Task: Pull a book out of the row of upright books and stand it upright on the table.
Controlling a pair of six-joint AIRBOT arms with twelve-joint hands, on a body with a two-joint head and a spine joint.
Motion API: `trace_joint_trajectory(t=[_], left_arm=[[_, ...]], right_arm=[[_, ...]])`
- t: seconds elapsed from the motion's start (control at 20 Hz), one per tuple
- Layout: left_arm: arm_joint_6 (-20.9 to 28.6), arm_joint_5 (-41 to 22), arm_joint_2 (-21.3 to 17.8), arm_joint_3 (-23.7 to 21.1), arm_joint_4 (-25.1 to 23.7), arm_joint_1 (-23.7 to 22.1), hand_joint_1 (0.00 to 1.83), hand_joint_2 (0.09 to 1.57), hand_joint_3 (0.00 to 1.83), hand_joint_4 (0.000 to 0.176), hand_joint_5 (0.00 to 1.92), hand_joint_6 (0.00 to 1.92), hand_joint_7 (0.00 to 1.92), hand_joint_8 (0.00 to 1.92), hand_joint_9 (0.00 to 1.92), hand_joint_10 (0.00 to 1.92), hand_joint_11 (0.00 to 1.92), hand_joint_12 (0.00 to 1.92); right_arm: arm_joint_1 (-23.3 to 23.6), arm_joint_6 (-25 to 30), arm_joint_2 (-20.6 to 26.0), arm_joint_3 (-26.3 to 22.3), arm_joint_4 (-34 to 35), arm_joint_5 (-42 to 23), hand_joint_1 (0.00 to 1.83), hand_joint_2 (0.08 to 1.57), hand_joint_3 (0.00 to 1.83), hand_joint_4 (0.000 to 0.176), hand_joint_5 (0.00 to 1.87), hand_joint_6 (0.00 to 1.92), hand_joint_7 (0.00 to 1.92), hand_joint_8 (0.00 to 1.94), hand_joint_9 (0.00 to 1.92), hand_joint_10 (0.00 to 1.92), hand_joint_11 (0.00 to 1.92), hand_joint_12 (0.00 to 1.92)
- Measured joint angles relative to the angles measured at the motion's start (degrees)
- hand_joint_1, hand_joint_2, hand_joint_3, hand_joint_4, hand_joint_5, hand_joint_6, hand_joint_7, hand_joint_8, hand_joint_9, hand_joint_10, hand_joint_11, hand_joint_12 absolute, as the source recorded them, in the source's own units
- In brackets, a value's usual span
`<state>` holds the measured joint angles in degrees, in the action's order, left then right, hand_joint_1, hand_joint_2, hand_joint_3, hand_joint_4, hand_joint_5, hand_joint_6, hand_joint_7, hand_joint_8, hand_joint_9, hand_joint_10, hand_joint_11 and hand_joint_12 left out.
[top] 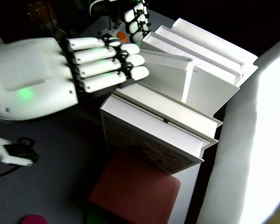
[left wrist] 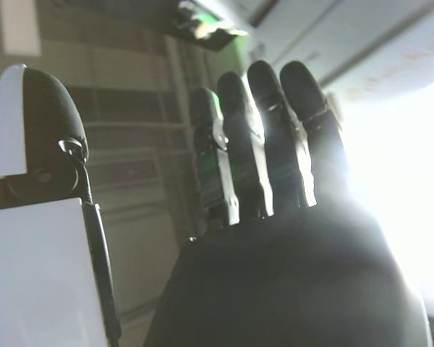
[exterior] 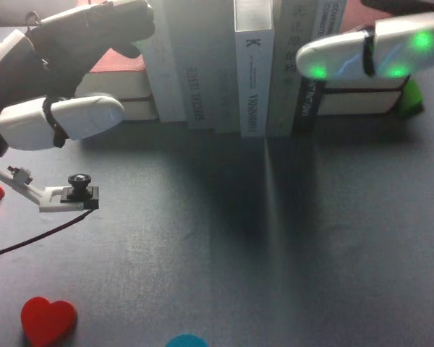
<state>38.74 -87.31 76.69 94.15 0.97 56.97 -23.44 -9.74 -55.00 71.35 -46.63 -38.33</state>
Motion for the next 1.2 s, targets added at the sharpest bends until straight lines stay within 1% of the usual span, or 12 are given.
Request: trace_joint_trajectory(t=[0.25,0.35,0.55,0.6,0.7,0.75,0.8,0.95,1.0,1.05,1.15,1.2], left_arm=[[0.0,-1.1,0.3,-0.4,1.5,1.8,1.08,0.89,0.00,0.000,0.64,0.02,0.51,0.00,0.33,0.42,0.00,1.48],[0.0,-1.3,0.3,-0.5,2.4,2.4,1.05,0.90,0.00,0.000,0.64,0.01,0.50,0.00,0.37,0.35,0.00,1.49],[0.0,-1.8,0.3,-0.7,2.8,2.6,1.05,0.90,0.00,0.000,0.65,0.01,0.45,0.00,0.34,0.33,0.00,1.45],[0.0,-1.9,0.3,-0.7,2.7,2.6,1.03,0.91,0.01,0.000,0.64,0.01,0.43,0.00,0.32,0.32,0.00,1.42],[0.0,-1.9,0.3,-0.6,2.8,2.6,1.03,0.91,0.00,0.000,0.65,0.01,0.46,0.01,0.33,0.32,0.00,1.43],[0.0,-1.9,0.3,-0.6,2.7,2.6,1.04,0.92,0.01,0.000,0.67,0.02,0.53,0.04,0.37,0.34,0.00,1.47],[0.0,-1.9,0.3,-0.6,2.7,2.6,1.05,0.94,0.00,0.000,0.68,0.03,0.53,0.03,0.36,0.42,0.00,1.52],[0.0,-1.9,0.3,-0.6,2.7,2.6,1.05,0.93,0.00,0.000,0.69,0.04,0.52,0.02,0.36,0.44,0.00,1.55],[0.0,-1.9,0.3,-0.6,2.7,2.6,1.06,0.92,0.00,0.000,0.70,0.04,0.50,0.01,0.36,0.45,0.00,1.57],[0.0,-1.9,0.3,-0.7,2.7,2.6,1.05,0.92,0.00,0.000,0.70,0.04,0.50,0.00,0.36,0.45,0.00,1.57],[0.0,-1.9,0.3,-0.6,2.8,2.6,1.05,0.91,0.00,0.000,0.71,0.05,0.51,0.00,0.34,0.49,0.00,1.59],[0.0,-1.9,0.3,-0.6,2.7,2.7,1.05,0.91,0.00,0.000,0.71,0.05,0.51,0.00,0.34,0.49,0.00,1.59]], right_arm=[[-2.7,-0.5,2.7,-3.6,0.8,-3.3,0.02,1.23,0.01,0.158,0.17,0.00,0.00,0.00,0.00,0.00,0.00,0.00],[-5.8,-0.8,3.8,-4.4,2.6,-5.0,0.05,1.22,0.00,0.088,0.21,0.01,0.00,0.00,0.00,0.00,0.00,0.00],[-7.6,-2.1,5.4,-5.0,5.3,-5.9,0.08,1.22,0.00,0.083,0.22,0.01,0.00,0.00,0.00,0.00,0.00,0.00],[-7.3,-3.0,5.5,-5.0,5.6,-5.9,0.00,1.20,0.00,0.009,0.27,0.02,0.00,0.00,0.00,0.00,0.00,0.00],[-5.4,-3.8,5.5,-5.0,5.3,-5.9,0.00,1.21,0.00,0.004,0.29,0.03,0.00,0.00,0.00,0.00,0.00,0.00],[-4.4,-4.0,5.5,-5.0,5.8,-6.5,0.10,1.24,0.01,0.082,0.24,0.01,0.00,0.00,0.00,0.00,0.00,0.00],[-3.9,-4.0,5.5,-5.0,6.4,-7.5,0.26,1.25,0.01,0.123,0.25,0.01,0.00,0.00,0.00,0.00,0.00,0.00],[-3.8,-4.1,5.5,-5.4,5.2,-8.6,0.31,1.24,0.00,0.139,0.28,0.02,0.00,0.00,0.00,0.00,0.00,0.00],[-3.3,-4.3,5.5,-5.4,4.6,-8.5,0.34,1.22,0.00,0.169,0.28,0.01,0.00,0.00,0.00,0.00,0.00,0.00],[-3.2,-5.5,5.5,-5.4,4.9,-8.7,0.34,1.21,0.00,0.175,0.28,0.01,0.00,0.00,0.00,0.00,0.00,0.00],[-2.8,-7.5,5.5,-4.9,6.1,-8.6,0.18,1.18,0.00,0.140,0.31,0.01,0.00,0.00,0.00,0.00,0.00,0.00],[-2.2,-8.0,5.1,-4.2,6.1,-8.0,0.18,1.18,0.00,0.140,0.31,0.01,0.00,0.00,0.00,0.00,0.00,0.00]])
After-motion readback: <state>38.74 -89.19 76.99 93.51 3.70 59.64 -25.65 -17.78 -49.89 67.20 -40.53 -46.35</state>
